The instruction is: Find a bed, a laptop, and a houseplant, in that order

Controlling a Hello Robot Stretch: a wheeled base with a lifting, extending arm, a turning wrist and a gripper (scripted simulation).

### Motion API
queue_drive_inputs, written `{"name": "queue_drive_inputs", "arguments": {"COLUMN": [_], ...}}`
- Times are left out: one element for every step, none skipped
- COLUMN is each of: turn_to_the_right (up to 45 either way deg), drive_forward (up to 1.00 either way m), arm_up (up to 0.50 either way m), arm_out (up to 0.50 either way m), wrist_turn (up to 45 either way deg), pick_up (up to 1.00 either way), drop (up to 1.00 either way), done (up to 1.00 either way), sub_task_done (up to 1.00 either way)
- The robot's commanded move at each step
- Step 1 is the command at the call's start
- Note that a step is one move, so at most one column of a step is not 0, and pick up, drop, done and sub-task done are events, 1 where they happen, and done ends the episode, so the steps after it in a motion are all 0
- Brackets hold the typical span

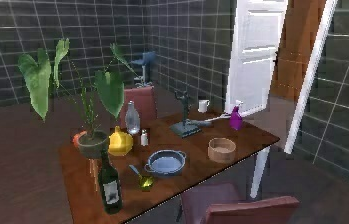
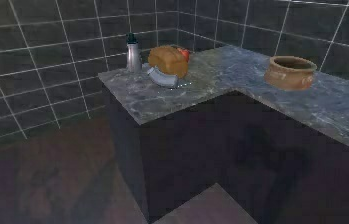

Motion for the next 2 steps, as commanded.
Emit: {"name": "queue_drive_inputs", "arguments": {"turn_to_the_right": [-21.0,0.0], "drive_forward": [0.0,0.0], "arm_up": [0.0,0.0], "arm_out": [0.0,0.0], "wrist_turn": [0.0,0.0], "pick_up": [0.0,0.0], "drop": [0.0,0.0], "done": [0.0,1.0], "sub_task_done": [0.0,0.0]}}
